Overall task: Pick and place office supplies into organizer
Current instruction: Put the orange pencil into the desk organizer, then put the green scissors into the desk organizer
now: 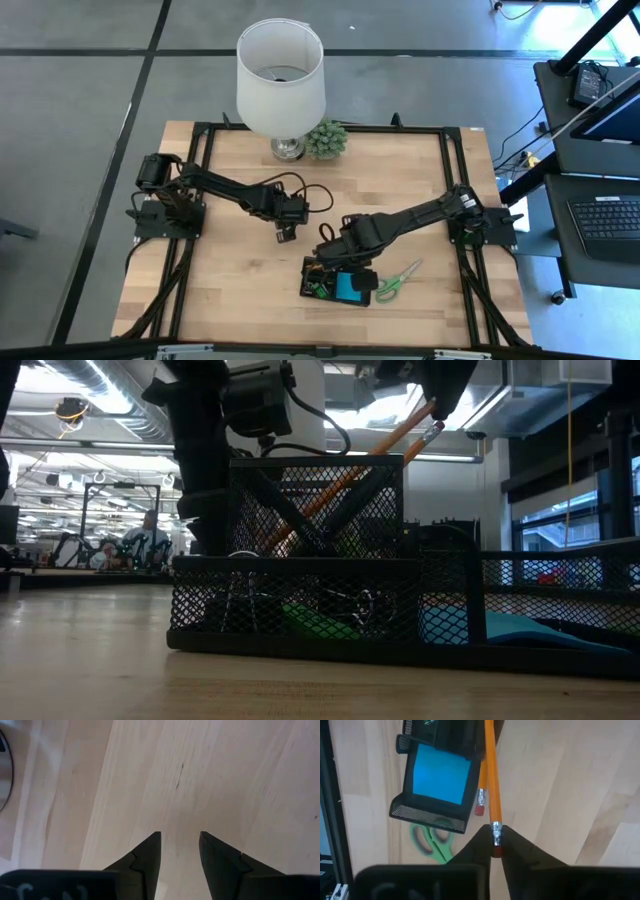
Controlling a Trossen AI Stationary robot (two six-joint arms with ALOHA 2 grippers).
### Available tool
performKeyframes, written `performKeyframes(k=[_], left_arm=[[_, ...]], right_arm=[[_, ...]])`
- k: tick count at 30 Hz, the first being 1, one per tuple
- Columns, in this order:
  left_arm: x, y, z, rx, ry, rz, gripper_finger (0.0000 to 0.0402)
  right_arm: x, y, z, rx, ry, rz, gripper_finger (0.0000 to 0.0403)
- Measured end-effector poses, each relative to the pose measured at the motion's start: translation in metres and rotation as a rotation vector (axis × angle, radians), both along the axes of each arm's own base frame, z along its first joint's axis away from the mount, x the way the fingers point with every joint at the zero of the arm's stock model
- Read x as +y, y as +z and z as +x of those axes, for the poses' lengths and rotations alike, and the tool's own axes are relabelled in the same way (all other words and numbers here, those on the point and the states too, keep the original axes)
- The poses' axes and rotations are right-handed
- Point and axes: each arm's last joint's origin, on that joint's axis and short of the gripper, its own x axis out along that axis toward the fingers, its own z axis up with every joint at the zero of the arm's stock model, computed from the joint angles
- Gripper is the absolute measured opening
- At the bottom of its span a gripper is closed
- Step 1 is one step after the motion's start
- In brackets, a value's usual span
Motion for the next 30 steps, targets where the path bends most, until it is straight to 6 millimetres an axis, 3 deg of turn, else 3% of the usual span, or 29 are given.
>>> performKeyframes(k=[16, 20, 24, 30], left_arm=[[0.000, 0.000, 0.000, -0.011, 0.032, -0.008, 0.0127], [0.000, 0.000, 0.000, -0.010, 0.032, -0.008, 0.0127], [0.000, 0.000, 0.000, -0.010, 0.031, -0.008, 0.0127], [0.000, 0.000, 0.000, -0.010, 0.030, -0.007, 0.0127]], right_arm=[[-0.001, 0.005, -0.004, 0.024, -0.004, -0.015, 0.0106], [0.003, 0.035, -0.017, -0.083, 0.012, 0.010, 0.0116], [0.002, 0.074, -0.048, -0.183, -0.014, 0.039, 0.0117], [-0.007, 0.103, -0.093, -0.308, -0.067, -0.047, 0.0117]])
